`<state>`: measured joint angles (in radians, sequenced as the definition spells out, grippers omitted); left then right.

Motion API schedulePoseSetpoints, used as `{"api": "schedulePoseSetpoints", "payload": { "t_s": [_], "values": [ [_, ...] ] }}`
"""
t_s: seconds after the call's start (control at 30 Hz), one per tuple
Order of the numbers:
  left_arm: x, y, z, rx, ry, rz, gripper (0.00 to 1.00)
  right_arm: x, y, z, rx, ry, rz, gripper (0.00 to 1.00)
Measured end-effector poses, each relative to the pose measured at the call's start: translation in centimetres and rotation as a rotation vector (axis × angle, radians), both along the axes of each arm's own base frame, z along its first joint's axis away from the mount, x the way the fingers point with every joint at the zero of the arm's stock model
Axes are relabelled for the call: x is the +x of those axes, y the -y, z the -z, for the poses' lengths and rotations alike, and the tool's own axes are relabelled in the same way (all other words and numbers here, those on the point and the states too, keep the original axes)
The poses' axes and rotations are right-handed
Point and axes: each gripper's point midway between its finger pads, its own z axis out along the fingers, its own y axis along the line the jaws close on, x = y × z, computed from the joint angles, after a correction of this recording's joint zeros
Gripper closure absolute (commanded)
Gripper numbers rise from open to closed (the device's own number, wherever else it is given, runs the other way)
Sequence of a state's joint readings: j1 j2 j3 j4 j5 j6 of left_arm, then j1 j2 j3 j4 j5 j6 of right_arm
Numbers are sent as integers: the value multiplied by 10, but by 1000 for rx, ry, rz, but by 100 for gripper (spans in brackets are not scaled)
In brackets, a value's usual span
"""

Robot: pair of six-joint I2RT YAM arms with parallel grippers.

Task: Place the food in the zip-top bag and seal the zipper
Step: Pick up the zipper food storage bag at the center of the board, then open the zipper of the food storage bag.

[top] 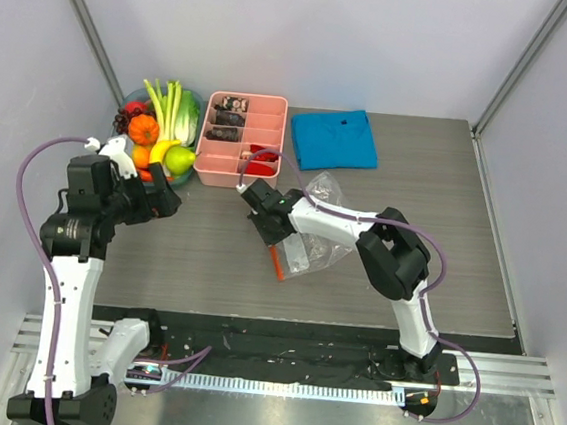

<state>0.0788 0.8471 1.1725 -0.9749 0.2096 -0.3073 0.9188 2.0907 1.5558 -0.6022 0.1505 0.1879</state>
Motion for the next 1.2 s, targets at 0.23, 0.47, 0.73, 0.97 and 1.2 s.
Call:
{"api": "schedulePoseSetpoints", "payload": {
  "t_s": [0.23,0.47,0.73,0.97,1.2],
  "values": [
    [5,4,6,-17,-30,24,0,14,9,-48,133,-15,9,99],
    [15,18,3,-70,-9,91,0,50,53,-149,333,117,32,99],
    [39,36,-6,-165,9,163,0,63,95,-216,474,232,98,99],
    [60,59,-9,-224,1,224,2,19,121,-246,574,287,195,99],
    [56,120,9,-251,-47,389,5,0,134,-260,694,313,300,99]
  ]
}}
